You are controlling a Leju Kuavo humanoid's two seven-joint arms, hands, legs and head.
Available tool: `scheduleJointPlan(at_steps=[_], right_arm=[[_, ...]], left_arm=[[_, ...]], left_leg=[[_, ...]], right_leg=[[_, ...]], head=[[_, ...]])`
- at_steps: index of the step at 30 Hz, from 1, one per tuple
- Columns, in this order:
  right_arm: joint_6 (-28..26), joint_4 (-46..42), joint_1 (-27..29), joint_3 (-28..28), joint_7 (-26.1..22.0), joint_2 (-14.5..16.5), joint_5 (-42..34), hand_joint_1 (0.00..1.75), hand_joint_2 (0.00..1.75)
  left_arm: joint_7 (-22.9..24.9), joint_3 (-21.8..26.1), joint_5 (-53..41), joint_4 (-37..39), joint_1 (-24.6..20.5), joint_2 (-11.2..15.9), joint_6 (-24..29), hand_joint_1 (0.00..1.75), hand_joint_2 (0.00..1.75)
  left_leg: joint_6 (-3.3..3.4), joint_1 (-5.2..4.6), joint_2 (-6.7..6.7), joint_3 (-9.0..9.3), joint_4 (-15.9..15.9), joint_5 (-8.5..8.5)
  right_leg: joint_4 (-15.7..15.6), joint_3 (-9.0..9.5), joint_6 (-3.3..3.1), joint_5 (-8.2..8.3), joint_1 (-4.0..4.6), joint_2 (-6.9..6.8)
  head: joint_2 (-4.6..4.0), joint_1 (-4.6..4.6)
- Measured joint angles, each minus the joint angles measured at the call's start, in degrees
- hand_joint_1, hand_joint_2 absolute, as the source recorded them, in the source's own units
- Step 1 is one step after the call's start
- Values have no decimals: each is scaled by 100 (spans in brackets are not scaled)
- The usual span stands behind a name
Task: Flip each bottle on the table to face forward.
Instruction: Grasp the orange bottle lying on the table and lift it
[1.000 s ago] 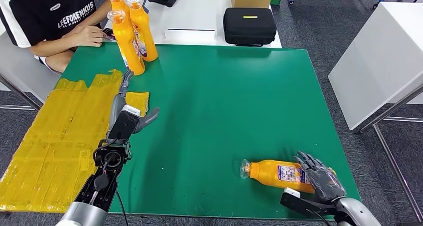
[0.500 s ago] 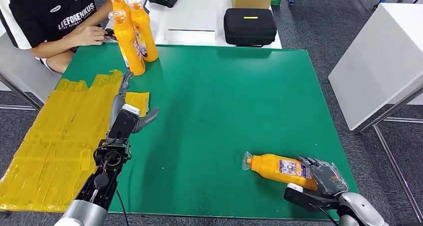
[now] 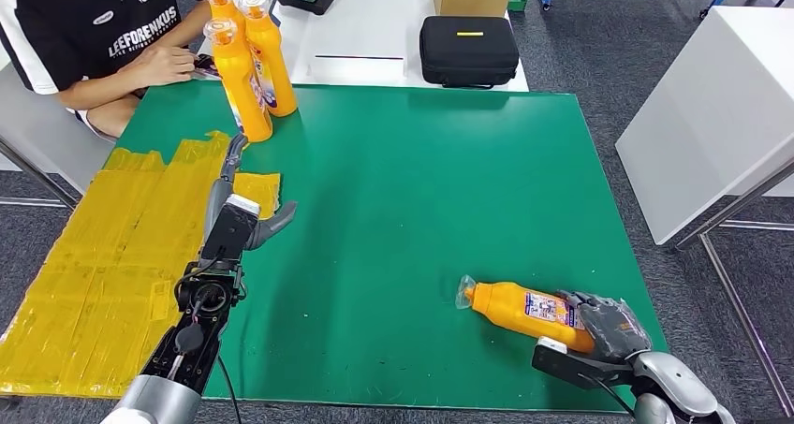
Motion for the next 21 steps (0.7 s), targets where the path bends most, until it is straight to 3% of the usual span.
scheduleJointPlan(at_steps=[8, 13, 17, 21], right_arm=[[-69, 36, -26, 35, 19, -21, -1, 175, 175], [-759, 169, -149, 120, 113, 39, 33, 175, 175], [-1559, 246, -342, 178, 3, 379, -157, 175, 175], [-1725, 106, -594, 299, -384, 947, -885, 175, 175]], left_arm=[[0, 0, 13, 0, 0, 0, 0, 0, 175], [5, 2, 57, -1, 10, 2, -53, 0, 175], [20, 2, 95, -32, 47, -1, -178, 0, 175], [100, -10, 54, -100, 53, -41, -347, 0, 175]], left_leg=[[0, 0, 0, 4, 0, 0], [2, -1, 0, 0, -1, 2], [4, 1, 1, -6, -1, 7], [2, 8, 7, -9, -1, 10]], right_leg=[[0, 5, 0, 0, 0, 0], [0, 7, 1, 2, 0, 0], [3, -2, 2, 6, 3, 2], [5, -6, 2, 5, 9, 2]], head=[[0, -1], [0, -1], [0, -2], [0, -2]])
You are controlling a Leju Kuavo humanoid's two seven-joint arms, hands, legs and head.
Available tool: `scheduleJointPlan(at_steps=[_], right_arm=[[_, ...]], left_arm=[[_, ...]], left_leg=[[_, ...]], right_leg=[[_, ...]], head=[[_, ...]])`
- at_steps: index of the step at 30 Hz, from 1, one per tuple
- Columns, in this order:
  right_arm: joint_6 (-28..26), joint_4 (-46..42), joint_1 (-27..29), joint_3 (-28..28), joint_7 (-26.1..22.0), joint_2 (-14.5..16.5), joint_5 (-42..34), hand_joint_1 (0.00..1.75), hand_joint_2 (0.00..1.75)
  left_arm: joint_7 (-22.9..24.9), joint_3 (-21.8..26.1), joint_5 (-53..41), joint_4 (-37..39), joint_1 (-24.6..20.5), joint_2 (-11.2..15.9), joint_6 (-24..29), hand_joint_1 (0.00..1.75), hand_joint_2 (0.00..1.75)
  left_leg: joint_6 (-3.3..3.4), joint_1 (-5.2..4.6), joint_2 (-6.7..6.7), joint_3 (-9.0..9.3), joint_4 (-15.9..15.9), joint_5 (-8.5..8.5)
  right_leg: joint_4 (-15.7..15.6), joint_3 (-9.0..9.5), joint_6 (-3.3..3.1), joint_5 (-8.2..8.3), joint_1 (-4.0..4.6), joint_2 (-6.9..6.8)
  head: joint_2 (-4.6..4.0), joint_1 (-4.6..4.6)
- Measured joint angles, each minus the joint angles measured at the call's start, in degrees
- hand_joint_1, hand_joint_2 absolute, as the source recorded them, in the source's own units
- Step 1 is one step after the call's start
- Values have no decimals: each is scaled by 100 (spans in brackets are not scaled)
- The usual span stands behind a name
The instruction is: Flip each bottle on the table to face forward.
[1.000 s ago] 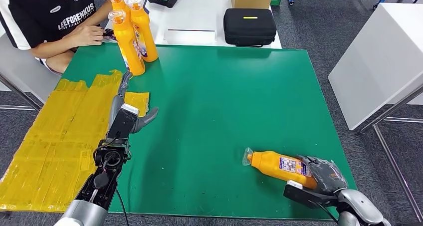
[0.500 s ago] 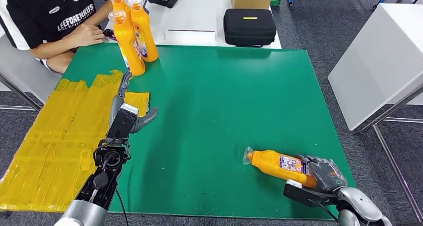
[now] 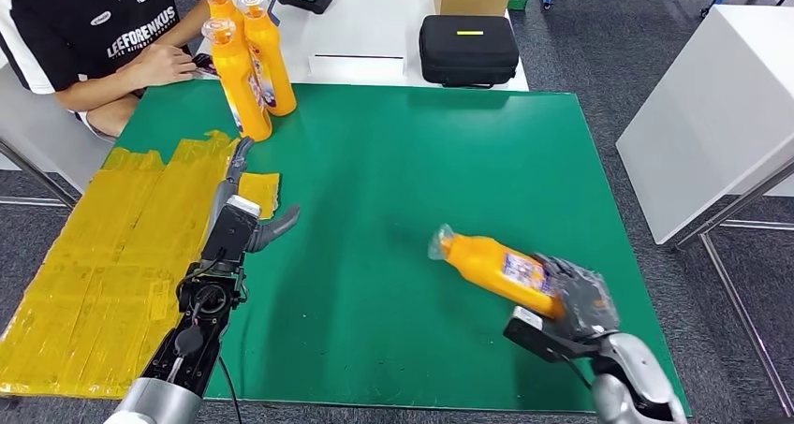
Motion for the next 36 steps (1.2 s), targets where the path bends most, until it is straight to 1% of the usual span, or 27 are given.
scheduleJointPlan(at_steps=[3, 5, 9, 12, 17, 24, 28, 30, 36], right_arm=[[-42, -117, -281, 77, -96, 464, -786, 175, 175], [-87, -133, -476, 77, -132, 696, -1316, 175, 175], [-98, -107, -786, -7, -310, 1034, -2170, 175, 175], [-68, -50, -943, -78, -390, 1203, -2465, 175, 175], [-74, 273, -1272, -69, -563, 1451, -2633, 175, 175], [-129, 833, -1749, 187, -683, 1782, -2585, 175, 175], [58, 1208, -1990, 377, -725, 1953, -2615, 175, 175], [141, 1475, -2130, 516, -756, 2048, -2590, 175, 175], [98, 2426, -2457, 1017, -818, 2313, -2411, 175, 175]], left_arm=[[78, -43, -25, -6, -43, -64, -101, 0, 175], [108, -74, -2, -9, -61, -100, -190, 0, 175], [133, -164, 158, -47, -56, -167, -583, 0, 175], [138, -244, 272, -137, -48, -207, -808, 0, 175], [268, -355, 501, -444, 45, -210, -1209, 0, 175], [345, -499, 872, -894, 199, -208, -1834, 0, 175], [459, -608, 1491, -1009, 193, -205, -2710, 0, 175], [567, -663, 1775, -1021, 163, -202, -2981, 0, 175], [773, -745, 2134, -1019, 42, -175, -3173, 0, 175]], left_leg=[[0, 1, 1, -2, 0, 0], [0, 0, 0, -3, 0, 0], [2, -8, -3, -6, 1, 1], [3, -10, -5, -10, 1, 2], [2, -7, -3, -14, 0, 1], [2, -5, -3, -16, 0, 2], [2, -6, -3, -18, 0, 2], [2, -6, -3, -18, 0, 3], [1, -1, -3, -14, 0, 4]], right_leg=[[0, -3, -1, -1, 0, 0], [0, -3, -1, -2, -4, -1], [0, -3, -1, -1, -11, -3], [0, -3, 0, -1, -10, -3], [1, -8, 0, 0, -6, -1], [2, -9, -1, -1, -6, -3], [2, -11, -1, -1, -7, -3], [2, -11, -1, -1, -6, -2], [2, -12, -1, -1, -4, -3]], head=[[0, 0], [0, 2], [0, 2], [0, 2], [0, 0], [0, 2], [0, 2], [0, 2], [0, 1]])
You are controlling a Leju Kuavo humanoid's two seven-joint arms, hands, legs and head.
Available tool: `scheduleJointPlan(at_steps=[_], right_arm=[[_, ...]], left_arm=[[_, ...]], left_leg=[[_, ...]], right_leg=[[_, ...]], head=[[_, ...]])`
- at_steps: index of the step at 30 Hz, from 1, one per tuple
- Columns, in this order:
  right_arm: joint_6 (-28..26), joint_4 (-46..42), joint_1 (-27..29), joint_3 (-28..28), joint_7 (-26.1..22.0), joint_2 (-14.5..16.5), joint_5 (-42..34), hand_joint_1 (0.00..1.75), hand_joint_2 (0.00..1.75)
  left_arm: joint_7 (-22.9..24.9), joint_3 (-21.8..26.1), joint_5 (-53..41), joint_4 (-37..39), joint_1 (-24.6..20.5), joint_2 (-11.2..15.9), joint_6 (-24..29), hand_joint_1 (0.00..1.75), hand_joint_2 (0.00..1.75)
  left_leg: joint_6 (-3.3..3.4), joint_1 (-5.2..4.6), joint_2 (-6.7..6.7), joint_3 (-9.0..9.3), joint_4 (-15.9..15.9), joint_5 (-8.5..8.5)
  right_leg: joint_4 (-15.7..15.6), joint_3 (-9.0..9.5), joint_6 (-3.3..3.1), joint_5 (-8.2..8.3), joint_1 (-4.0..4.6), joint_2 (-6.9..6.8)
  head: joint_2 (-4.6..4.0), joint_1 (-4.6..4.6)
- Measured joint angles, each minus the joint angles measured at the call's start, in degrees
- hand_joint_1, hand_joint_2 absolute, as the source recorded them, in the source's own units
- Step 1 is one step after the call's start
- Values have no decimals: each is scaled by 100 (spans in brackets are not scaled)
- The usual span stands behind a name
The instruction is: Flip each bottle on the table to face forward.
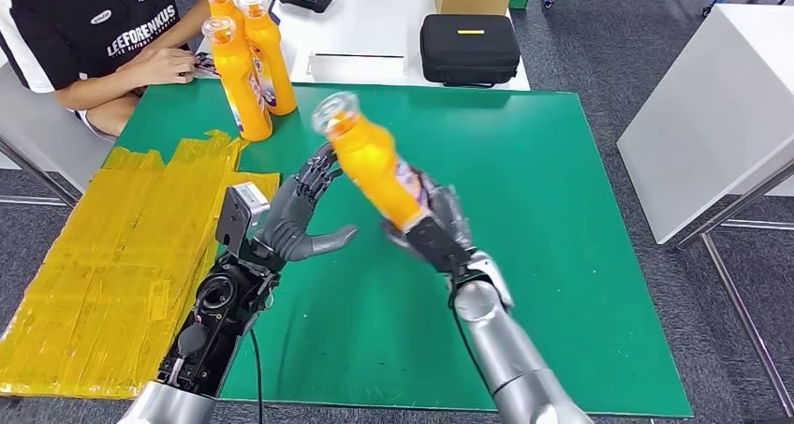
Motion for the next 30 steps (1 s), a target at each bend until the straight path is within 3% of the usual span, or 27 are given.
scheduleJointPlan(at_steps=[17, 30], right_arm=[[-71, 835, -239, 324, -92, 129, -6, 175, 175], [-211, 1190, -120, 807, -98, 358, 60, 175, 175]], left_arm=[[99, -27, 141, 54, -57, 55, -11, 0, 175], [129, -105, 608, 511, -400, 48, -98, 0, 175]], left_leg=[[0, -3, 1, -3, 1, 0], [0, -4, 1, -5, 1, 0]], right_leg=[[0, -5, 0, 0, -3, 1], [0, -10, 0, 0, -4, 1]], head=[[0, 1], [0, 2]])
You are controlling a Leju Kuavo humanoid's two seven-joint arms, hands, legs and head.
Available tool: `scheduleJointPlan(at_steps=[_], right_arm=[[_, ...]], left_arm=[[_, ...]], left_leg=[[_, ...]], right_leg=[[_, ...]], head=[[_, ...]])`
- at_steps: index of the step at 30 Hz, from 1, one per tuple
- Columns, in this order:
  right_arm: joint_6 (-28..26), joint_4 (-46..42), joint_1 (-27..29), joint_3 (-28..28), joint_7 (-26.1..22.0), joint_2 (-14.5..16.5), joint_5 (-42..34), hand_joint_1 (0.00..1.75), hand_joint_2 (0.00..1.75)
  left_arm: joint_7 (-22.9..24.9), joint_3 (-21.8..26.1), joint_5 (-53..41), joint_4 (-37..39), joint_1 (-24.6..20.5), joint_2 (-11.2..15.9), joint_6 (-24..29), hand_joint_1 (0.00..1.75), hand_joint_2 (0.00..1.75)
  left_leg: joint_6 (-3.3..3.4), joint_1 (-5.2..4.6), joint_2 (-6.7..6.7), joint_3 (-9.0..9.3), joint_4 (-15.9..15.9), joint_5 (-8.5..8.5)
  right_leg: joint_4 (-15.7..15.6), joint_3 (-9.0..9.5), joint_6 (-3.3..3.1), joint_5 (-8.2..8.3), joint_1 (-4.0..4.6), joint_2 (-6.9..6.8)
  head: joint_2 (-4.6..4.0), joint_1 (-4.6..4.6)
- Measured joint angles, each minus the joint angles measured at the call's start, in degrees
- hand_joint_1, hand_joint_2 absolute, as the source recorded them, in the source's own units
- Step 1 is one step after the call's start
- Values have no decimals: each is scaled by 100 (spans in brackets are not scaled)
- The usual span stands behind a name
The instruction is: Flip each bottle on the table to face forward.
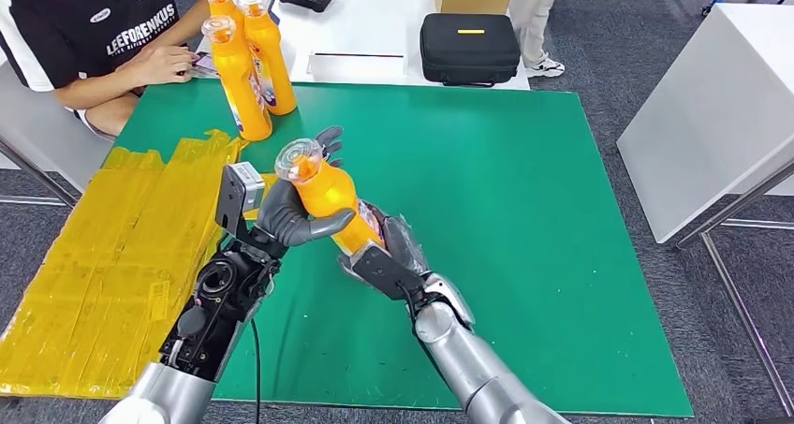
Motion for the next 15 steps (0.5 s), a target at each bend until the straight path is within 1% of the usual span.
scheduleJointPlan(at_steps=[6, 15], right_arm=[[-239, 1, 110, 171, -48, 1, -29, 175, 175], [-279, -45, 167, 273, -43, 3, -89, 175, 175]], left_arm=[[-63, -25, 94, 282, -48, -2, -17, 0, 175], [-140, -16, 138, 461, -100, -2, -88, 0, 175]], left_leg=[[0, 0, 0, 0, 0, 0], [0, 0, 0, 0, 0, 0]], right_leg=[[0, 0, 0, 0, 0, 1], [0, 0, 0, 0, 0, 1]], head=[[0, 0], [0, 0]])
